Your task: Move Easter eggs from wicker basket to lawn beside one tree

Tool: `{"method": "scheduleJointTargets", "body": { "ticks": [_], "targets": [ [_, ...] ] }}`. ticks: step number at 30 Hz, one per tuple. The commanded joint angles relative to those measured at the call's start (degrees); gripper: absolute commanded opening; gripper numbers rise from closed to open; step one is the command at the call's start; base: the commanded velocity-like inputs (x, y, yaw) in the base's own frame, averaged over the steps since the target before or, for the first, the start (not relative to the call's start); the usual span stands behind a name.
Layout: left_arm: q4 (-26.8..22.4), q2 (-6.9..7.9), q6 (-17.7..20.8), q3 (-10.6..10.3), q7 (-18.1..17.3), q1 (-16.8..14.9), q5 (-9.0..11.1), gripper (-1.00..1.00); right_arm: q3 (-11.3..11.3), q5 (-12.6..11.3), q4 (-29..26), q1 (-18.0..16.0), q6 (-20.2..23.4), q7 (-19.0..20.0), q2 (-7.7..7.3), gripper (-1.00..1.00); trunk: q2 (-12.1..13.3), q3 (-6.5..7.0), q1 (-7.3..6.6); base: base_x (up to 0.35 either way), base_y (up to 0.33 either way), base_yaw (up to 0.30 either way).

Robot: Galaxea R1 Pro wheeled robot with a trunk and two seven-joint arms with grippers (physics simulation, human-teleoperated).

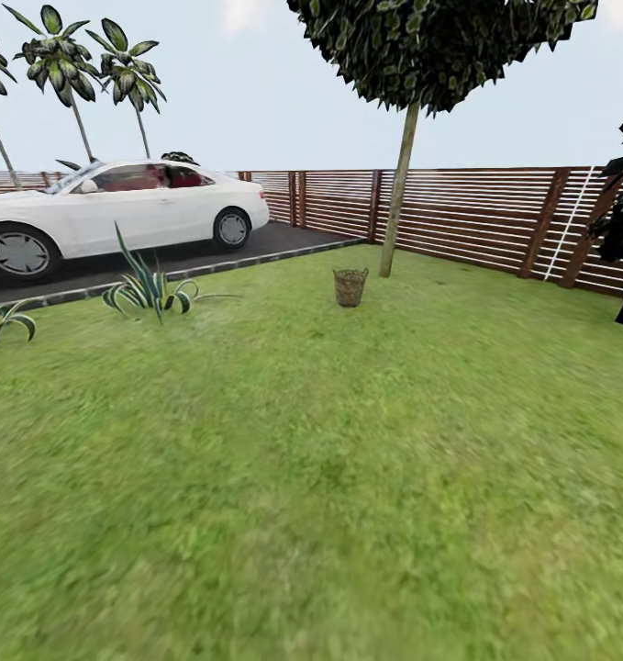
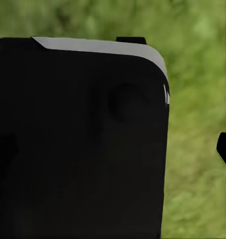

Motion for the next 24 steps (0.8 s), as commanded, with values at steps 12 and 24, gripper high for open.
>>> {"method": "scheduleJointTargets", "body": {
  "ticks": [12,24],
  "targets": [
    [-0.1,0.00,0.0,0.0,0.0,0.0,0.0,1.00,0.0,0.0,0.1,0.0,-0.2,0.0,-0.03,1.00,0.0,-0.04,0.03,0.340,0.000,0.000],
    [-0.1,0.00,0.0,0.0,0.0,0.0,0.0,1.00,0.0,0.0,0.1,0.0,-0.2,0.0,-0.11,1.00,0.0,-0.04,0.03,0.340,0.000,0.000]
  ]
}}
